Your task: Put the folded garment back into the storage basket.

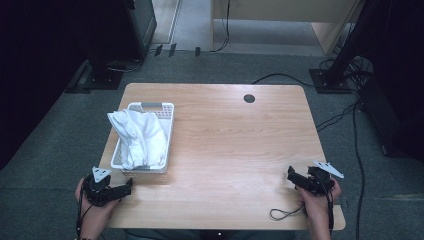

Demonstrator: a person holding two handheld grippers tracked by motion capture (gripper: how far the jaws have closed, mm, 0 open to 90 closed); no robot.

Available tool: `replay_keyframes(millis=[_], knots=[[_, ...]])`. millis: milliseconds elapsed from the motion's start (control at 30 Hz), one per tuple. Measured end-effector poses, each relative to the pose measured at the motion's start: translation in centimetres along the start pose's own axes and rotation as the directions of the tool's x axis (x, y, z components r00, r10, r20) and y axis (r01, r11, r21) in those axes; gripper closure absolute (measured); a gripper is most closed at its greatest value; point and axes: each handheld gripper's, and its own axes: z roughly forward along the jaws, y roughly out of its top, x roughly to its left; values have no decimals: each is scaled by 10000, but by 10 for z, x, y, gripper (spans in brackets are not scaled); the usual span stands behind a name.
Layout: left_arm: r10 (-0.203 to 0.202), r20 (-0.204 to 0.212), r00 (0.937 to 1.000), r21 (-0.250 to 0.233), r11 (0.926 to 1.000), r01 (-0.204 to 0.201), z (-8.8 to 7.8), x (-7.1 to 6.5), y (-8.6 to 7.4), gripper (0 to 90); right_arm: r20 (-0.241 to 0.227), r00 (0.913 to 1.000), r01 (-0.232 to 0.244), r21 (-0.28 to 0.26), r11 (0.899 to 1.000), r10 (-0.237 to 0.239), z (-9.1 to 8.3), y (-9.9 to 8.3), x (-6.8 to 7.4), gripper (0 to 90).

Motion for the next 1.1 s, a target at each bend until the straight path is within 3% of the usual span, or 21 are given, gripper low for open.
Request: replay_keyframes(millis=[533,1100], knots=[[-25,-21,10000,-3,10000,25,0,0,0,0,321,9994,-138,-9,9999,138,-8,-4,-25,0],[-36,-42,10000,0,10000,36,0,0,0,0,282,9986,-442,-149,9989,446,-16,-8,-44,0]])
